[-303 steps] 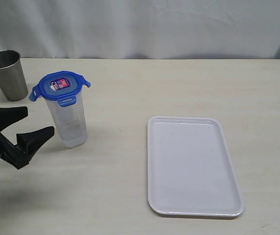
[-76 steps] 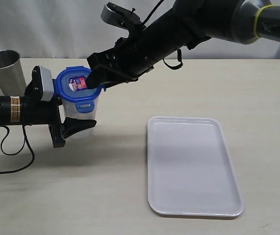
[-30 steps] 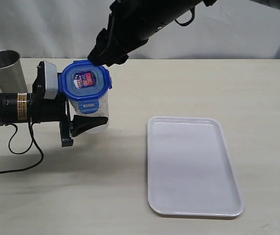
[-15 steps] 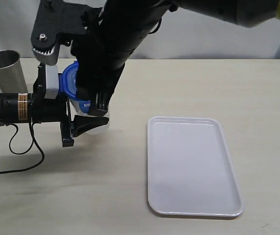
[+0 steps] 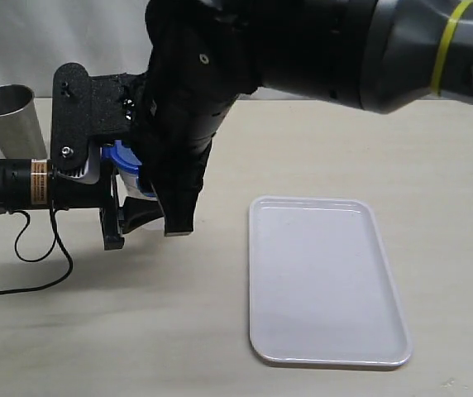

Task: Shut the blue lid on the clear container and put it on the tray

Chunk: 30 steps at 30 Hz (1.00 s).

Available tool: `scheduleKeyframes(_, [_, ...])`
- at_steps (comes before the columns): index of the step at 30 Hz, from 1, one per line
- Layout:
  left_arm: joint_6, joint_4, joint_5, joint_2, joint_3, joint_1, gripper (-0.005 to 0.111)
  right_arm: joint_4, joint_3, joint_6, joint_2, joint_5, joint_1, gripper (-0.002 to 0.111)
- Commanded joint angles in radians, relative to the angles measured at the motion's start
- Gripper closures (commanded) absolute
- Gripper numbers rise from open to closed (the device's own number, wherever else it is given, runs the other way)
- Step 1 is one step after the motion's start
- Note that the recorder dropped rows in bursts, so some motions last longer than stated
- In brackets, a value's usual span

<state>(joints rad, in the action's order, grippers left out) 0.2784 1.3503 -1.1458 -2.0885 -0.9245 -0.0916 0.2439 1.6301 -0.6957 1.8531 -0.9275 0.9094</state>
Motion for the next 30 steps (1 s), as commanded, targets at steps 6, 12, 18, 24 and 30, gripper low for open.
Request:
scheduleKeyframes(6, [0.024, -0.020, -0.075, 0.012, -0.009, -0.003, 0.107, 0.027, -0.089, 0.018, 0.001, 0.140, 0.001, 0.067])
scheduleKeyframes(12, [0.101, -0.022, -0.075, 0.012, -0.009, -0.003, 0.107, 0.109, -0.141, 0.047, 0.043, 0.190, 0.001, 0.069])
scheduleKeyframes(18, [0.163, -0.032, -0.075, 0.012, -0.009, -0.003, 0.107, 0.109, -0.141, 0.055, 0.108, 0.233, 0.001, 0.069])
scheduleKeyframes(24, [0.170, -0.032, -0.075, 0.012, -0.009, -0.003, 0.107, 0.140, -0.141, 0.065, 0.166, 0.252, 0.001, 0.081])
scheduleKeyframes(30, [0.182, -0.032, -0.075, 0.012, -0.009, -0.003, 0.107, 0.191, -0.141, 0.144, 0.190, 0.287, 0.001, 0.081])
